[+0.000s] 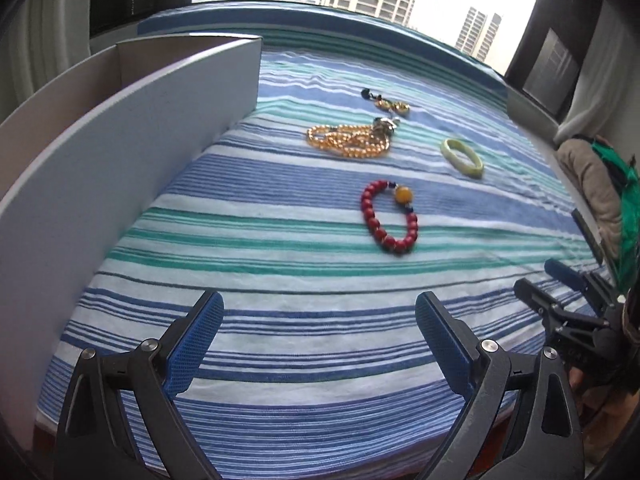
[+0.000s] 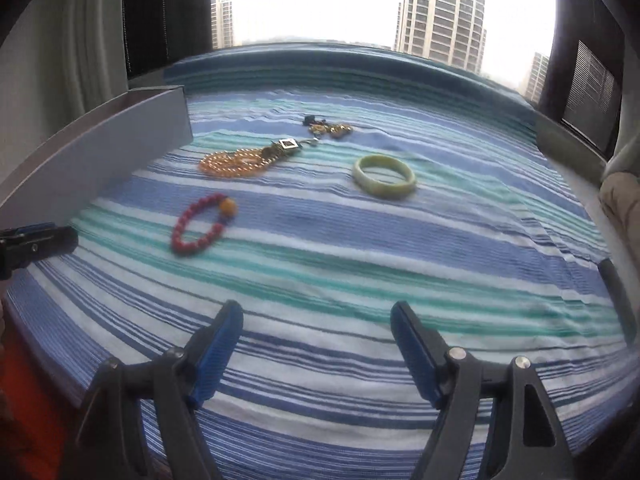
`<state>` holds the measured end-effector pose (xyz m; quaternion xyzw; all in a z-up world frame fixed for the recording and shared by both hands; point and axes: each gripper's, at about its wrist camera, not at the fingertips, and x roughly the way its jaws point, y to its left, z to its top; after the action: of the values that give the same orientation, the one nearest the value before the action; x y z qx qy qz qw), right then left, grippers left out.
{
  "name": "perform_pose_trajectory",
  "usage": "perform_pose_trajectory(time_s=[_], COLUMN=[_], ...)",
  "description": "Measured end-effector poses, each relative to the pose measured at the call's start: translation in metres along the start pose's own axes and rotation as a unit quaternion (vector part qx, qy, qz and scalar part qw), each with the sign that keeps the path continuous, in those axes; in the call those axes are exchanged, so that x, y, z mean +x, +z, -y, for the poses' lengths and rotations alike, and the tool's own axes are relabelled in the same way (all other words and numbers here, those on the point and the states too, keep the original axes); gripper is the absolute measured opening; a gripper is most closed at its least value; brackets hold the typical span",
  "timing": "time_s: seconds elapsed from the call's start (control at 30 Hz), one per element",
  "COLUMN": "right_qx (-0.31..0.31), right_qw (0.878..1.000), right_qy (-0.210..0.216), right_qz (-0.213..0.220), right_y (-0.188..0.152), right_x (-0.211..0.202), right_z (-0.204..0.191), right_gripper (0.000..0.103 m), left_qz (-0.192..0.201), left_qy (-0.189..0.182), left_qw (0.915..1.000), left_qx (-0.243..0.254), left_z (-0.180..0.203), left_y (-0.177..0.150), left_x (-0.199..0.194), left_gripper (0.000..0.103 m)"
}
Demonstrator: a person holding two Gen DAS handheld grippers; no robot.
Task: Organize jewelry
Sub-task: 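Move both tools back over the remaining jewelry, then lower the left tool onto the red bead bracelet and close it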
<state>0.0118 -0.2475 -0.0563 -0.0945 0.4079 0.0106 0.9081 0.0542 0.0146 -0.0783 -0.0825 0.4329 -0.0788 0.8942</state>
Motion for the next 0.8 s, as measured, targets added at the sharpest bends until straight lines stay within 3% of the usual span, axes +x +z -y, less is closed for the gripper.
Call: perform_pose_trajectory(time_s=[0.33,0.7,0.8], right_qx=[0.015,0.027,0.027], right_qw=[1.0,0.999,0.999], right_qy=[-0.003,-0.004,-0.005], right_qz=[-0.021,-0.024,-0.02], right_y=[-0.016,-0.023,-0.024], right_x=[0.017,0.018,0.018], right_z=[0.001,0.002,0.002], right_gripper=[0.078,0.079,0.08], left_qz=[-0.042,-0.045,-0.055], left_qy=[0.012,0.032,0.014], left_qw=[0.9989,0.9974,0.9976], left_qx=[0.019,0.045,0.039], left_z=[0.005,0.013,0.015], left_y=[-0.016,-0.017,-0.007], left_x=[0.024,0.028,0.03], left_gripper=[0.097,0.1,0.1])
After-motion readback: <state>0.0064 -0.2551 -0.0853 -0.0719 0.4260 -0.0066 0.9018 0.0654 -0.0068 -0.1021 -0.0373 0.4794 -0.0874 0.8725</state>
